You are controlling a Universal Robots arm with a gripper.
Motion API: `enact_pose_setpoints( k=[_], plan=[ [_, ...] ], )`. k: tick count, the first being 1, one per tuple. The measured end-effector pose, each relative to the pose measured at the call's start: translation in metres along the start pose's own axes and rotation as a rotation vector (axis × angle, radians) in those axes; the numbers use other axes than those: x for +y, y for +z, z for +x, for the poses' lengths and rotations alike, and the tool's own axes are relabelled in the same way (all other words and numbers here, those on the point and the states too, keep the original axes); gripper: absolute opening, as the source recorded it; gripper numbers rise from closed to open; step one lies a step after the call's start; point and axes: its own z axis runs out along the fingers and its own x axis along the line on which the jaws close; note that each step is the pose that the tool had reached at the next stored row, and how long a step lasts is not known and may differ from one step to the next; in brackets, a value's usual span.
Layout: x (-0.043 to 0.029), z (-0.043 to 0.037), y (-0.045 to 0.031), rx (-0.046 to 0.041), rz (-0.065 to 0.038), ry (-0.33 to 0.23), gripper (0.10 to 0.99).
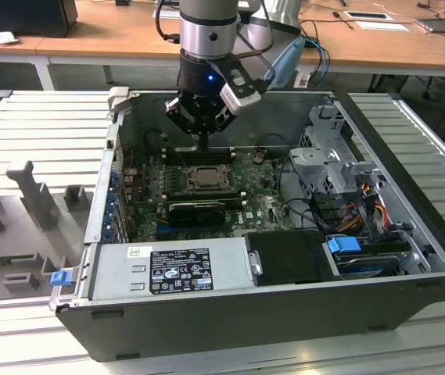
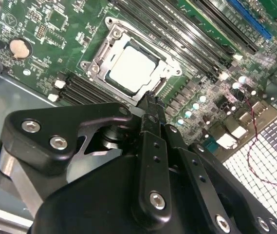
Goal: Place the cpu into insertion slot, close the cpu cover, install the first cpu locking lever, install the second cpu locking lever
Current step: 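Install the first cpu locking lever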
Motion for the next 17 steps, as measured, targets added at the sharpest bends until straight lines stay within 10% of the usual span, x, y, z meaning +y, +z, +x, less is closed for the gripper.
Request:
enact_pose_setpoints(
  k=[13, 17],
  plan=[
    [0.0032, 0.0334, 0.0037, -0.0024, -0.019, -0.004, 0.106],
    [0.0045, 0.0476, 0.0050, -0.0069, -0.065, -0.003, 0.106]
  ],
)
